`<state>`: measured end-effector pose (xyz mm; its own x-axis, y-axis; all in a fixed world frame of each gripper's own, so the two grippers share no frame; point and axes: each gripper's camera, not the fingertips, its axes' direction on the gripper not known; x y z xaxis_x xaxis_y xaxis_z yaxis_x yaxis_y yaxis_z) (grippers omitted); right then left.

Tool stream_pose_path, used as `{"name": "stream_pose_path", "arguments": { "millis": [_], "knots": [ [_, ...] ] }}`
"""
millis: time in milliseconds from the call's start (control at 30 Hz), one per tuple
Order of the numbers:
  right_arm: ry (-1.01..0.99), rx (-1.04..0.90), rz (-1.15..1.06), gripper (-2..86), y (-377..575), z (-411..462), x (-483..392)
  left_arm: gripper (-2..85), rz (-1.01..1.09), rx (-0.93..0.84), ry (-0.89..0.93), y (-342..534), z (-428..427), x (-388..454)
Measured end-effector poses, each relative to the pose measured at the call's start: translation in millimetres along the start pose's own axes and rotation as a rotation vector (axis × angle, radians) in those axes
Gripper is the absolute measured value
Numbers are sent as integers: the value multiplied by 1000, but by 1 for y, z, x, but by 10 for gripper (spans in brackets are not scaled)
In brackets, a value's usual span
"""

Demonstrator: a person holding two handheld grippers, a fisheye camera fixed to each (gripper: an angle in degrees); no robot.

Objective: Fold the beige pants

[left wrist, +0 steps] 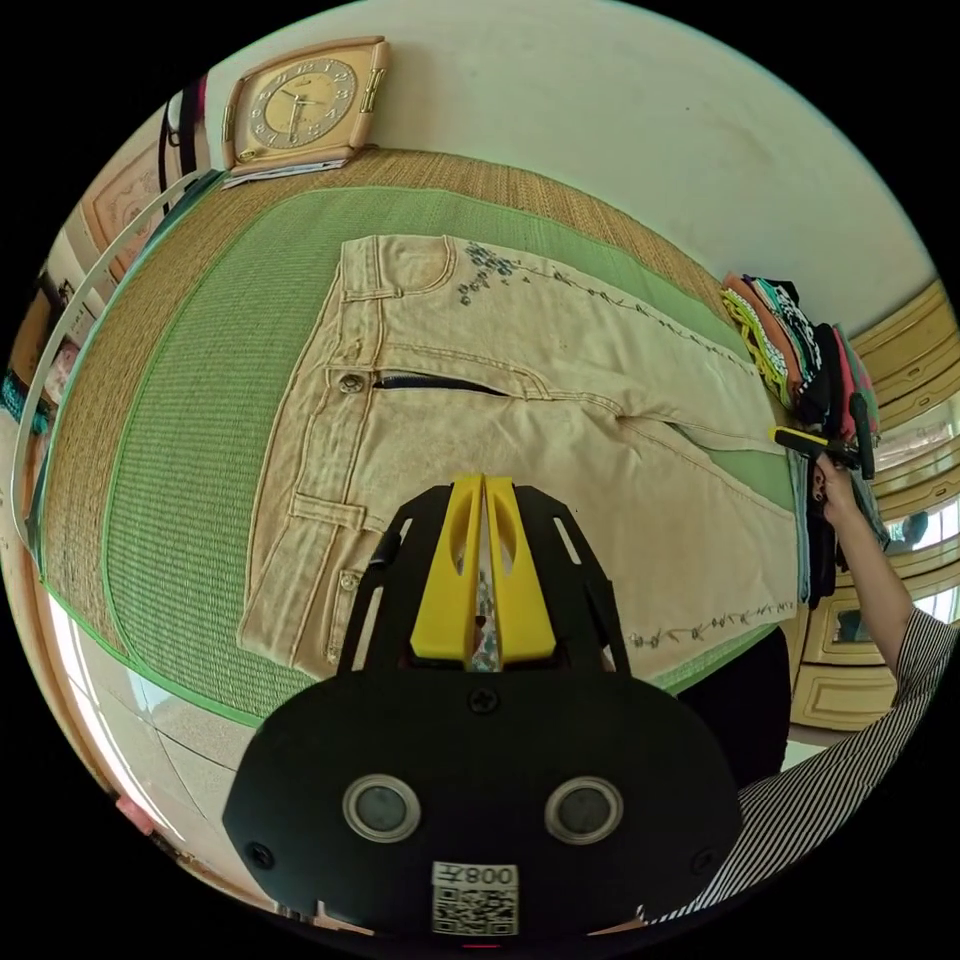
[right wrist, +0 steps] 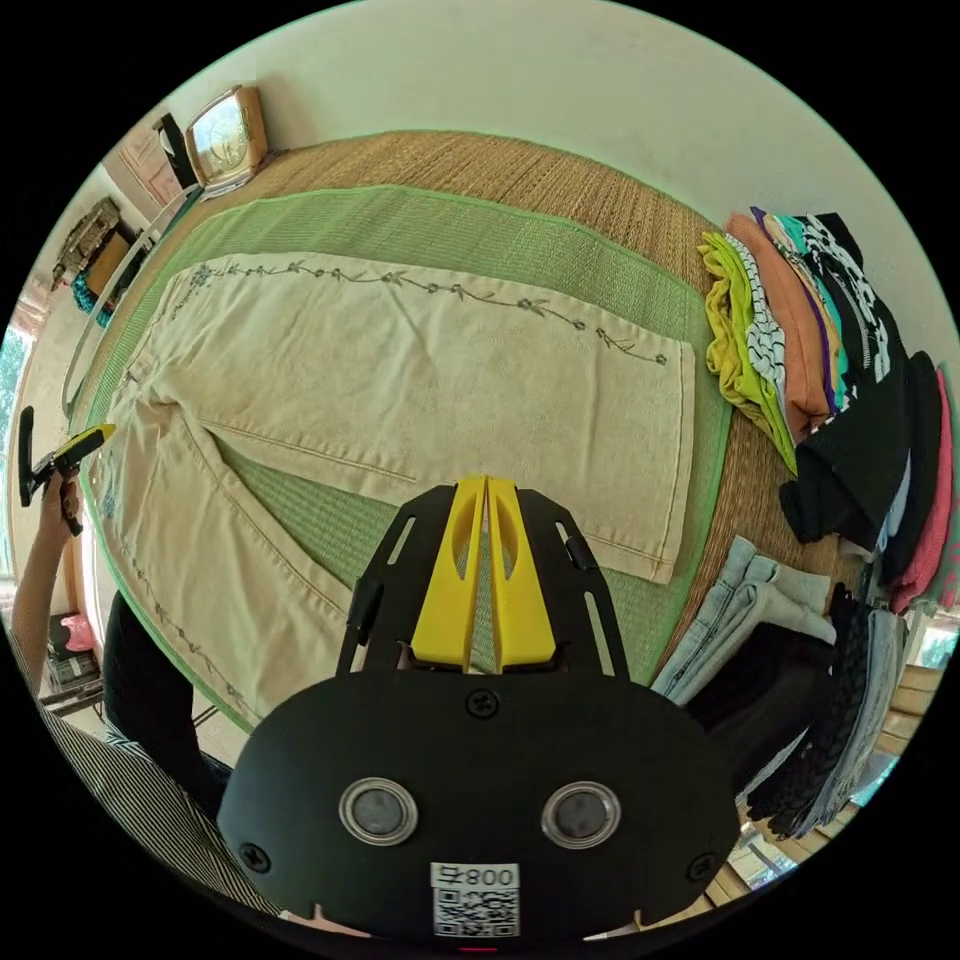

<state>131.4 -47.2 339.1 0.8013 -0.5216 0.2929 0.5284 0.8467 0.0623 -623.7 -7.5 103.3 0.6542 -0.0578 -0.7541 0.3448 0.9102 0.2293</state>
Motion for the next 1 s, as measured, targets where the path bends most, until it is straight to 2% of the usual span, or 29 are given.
{"name": "stream_pose_path", "arguments": {
  "millis": [167, 400, 500, 633, 767, 900, 1000],
  "knots": [
    [-158, 47, 82, 1, 22, 5, 29, 1, -17, 8, 36, -1, 2, -13],
    [-32, 35, 73, 1, 9, -1, 29, 1, -4, 58, 82, -5, -19, -14],
    [-107, 126, 45, 1, -6, -22, 19, 1, 3, 115, 113, -8, -38, -17],
    [-232, 224, -159, 0, -53, -40, -49, 1, -12, 135, 114, -18, -48, -27],
    [-203, 252, -372, 0, -124, -31, -140, 1, 36, 152, 133, -44, -52, -25],
    [-167, 202, -413, -2, -179, -2, -183, 1, 91, 189, 94, -110, -53, -17],
    [-103, 147, -397, -4, -202, 29, -191, 1, 90, 140, 76, -166, -36, -16]
  ]
}}
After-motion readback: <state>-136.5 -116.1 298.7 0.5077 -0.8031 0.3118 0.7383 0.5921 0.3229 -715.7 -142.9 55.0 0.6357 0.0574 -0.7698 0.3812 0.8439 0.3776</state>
